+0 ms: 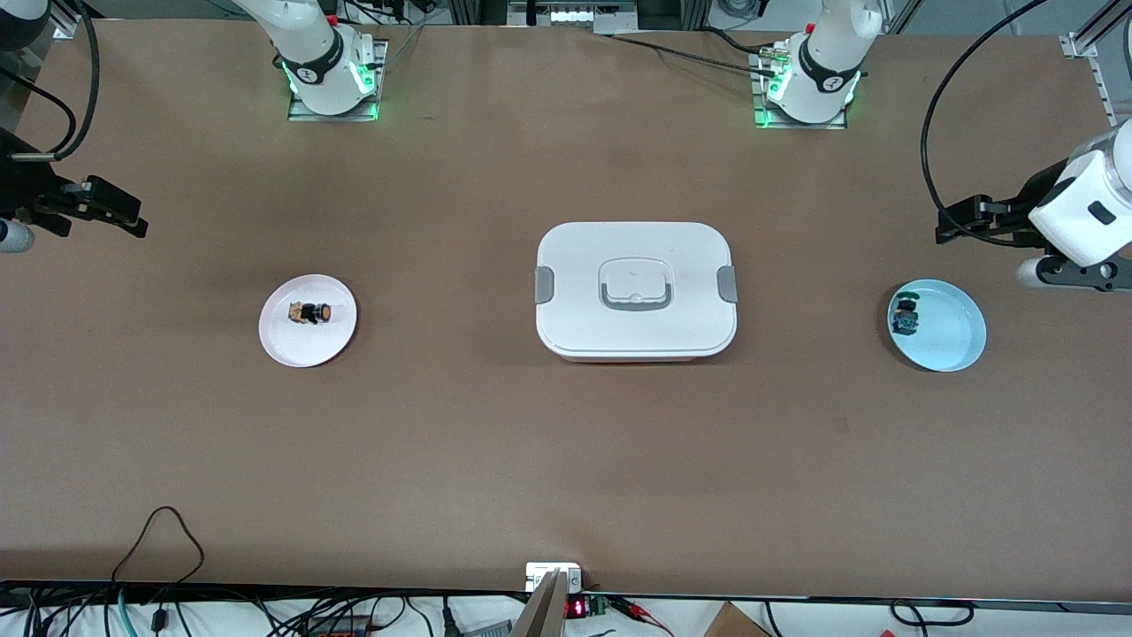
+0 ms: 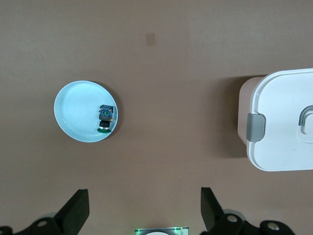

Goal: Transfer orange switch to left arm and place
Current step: 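Move the right gripper toward the white plate with the orange switch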

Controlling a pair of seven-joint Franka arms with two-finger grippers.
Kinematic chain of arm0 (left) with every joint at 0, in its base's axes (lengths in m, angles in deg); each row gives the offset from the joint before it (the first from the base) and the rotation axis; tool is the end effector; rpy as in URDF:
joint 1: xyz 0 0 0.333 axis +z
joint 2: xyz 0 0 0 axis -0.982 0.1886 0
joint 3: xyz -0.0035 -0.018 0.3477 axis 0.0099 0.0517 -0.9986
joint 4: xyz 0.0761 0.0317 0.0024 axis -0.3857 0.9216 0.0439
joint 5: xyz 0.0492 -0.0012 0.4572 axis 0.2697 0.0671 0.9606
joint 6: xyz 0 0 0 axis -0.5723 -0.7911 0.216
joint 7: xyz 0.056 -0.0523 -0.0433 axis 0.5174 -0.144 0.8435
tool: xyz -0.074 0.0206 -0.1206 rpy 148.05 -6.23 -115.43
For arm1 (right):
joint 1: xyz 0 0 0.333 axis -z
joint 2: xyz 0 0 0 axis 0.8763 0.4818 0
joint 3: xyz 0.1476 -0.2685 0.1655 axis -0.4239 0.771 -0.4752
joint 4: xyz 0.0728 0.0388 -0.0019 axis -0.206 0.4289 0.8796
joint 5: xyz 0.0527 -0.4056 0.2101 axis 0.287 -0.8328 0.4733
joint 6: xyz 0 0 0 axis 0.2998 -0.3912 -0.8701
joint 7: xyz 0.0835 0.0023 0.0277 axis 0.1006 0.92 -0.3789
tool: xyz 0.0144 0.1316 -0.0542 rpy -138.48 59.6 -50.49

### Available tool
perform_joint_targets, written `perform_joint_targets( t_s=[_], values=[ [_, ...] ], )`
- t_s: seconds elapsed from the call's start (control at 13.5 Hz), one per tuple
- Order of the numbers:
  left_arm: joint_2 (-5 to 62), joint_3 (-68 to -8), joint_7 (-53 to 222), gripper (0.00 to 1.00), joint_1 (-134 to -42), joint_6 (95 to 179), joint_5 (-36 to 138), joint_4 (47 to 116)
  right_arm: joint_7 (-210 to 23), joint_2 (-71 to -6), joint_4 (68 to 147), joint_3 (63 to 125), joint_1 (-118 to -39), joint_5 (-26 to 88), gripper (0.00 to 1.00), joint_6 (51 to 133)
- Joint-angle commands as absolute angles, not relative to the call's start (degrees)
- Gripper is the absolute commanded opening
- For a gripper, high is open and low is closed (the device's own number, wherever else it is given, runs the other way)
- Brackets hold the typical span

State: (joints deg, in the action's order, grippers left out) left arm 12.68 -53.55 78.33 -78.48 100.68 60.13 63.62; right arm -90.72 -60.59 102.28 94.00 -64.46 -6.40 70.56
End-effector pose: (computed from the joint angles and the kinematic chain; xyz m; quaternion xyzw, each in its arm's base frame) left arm 0.6544 -0.0230 0.5817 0.9960 -0.0163 -0.0883 0.0018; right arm 0.6324 -0.0257 0.5809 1.0000 -0.0011 -0.0052 0.0057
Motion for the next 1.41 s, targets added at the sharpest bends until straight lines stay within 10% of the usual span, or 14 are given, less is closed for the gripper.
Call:
perform_joint_targets(
  t_s=[0.0, 1.34],
  values=[
    [13.39, -53.82, 78.31, 1.0, -78.77, 99.63, 59.81, 61.84, -90.94, -61.19, 101.69, 93.86, -64.71, -7.05, 1.0, 69.34],
    [13.39, -53.82, 78.13, 1.0, -78.6, 99.63, 59.9, 61.84, -90.07, -52.06, 101.51, 94.3, -64.1, -6.96, 1.0, 70.65]
  ],
)
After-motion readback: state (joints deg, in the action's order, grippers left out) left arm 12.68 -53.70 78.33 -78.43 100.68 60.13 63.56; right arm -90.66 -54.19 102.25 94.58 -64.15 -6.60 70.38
